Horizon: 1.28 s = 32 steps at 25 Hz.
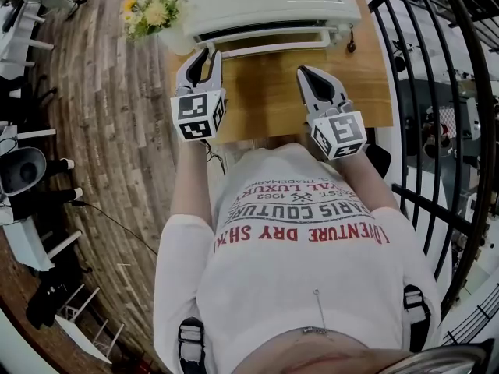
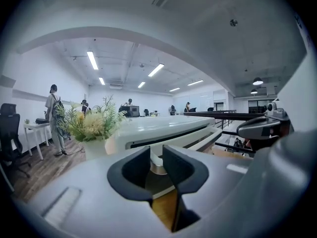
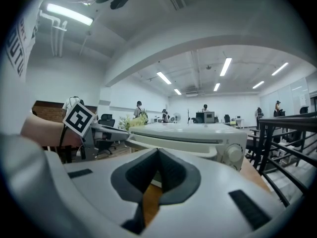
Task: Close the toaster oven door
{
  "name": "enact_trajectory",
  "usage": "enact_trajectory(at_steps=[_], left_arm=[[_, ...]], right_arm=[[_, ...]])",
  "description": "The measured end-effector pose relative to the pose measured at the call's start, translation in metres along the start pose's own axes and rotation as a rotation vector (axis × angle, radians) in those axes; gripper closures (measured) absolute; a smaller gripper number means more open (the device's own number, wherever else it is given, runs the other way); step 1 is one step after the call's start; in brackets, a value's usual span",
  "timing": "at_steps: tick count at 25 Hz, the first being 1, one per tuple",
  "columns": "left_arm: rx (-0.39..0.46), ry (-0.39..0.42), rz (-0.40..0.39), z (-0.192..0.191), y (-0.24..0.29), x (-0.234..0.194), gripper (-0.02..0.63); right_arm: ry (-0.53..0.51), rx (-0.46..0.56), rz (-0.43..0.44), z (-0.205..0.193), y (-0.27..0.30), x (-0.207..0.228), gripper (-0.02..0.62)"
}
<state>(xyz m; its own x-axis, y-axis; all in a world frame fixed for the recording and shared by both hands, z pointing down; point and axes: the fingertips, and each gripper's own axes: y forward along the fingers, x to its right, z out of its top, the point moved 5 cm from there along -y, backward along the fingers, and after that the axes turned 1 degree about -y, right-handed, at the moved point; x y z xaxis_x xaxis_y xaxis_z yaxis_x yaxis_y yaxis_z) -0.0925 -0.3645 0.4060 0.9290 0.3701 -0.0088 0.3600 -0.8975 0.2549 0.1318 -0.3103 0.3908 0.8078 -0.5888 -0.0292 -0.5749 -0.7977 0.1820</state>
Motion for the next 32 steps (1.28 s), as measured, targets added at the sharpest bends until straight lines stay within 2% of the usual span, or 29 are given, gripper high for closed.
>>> enact_trajectory(at_steps=[3, 8, 14, 20, 22, 27, 32], left_arm=[[0.009, 0.005, 0.011, 0.004, 0.006, -0.003, 0.523], [0.025, -0.048, 0.021, 0.007, 0.016, -0.01, 0.528], [0.025, -0.059, 0.016, 0.01, 0.018, -0.011, 0.528], [-0.02, -0.082, 0.021, 0.012, 0.018, -0.011, 0.529], [0.003, -0.083, 0.026, 0.019, 0.014, -0.007, 0.538], [0.084, -0.012, 0.01, 0.04, -0.011, 0.014, 0.562], [0.125, -0.014, 0.004, 0.04, -0.043, 0.029, 0.587]], right_arm=[[-0.002, 0.0, 0.0, 0.001, 0.002, -0.001, 0.589], [-0.005, -0.01, -0.009, -0.003, 0.001, 0.004, 0.589], [0.0, -0.029, -0.027, -0.007, -0.006, 0.011, 0.589], [-0.018, -0.035, -0.011, -0.006, -0.009, 0.009, 0.589], [-0.027, -0.037, -0.003, -0.005, -0.009, 0.007, 0.589], [-0.03, -0.013, 0.05, 0.003, -0.012, -0.001, 0.589], [-0.033, 0.021, 0.116, 0.011, -0.018, -0.016, 0.591]])
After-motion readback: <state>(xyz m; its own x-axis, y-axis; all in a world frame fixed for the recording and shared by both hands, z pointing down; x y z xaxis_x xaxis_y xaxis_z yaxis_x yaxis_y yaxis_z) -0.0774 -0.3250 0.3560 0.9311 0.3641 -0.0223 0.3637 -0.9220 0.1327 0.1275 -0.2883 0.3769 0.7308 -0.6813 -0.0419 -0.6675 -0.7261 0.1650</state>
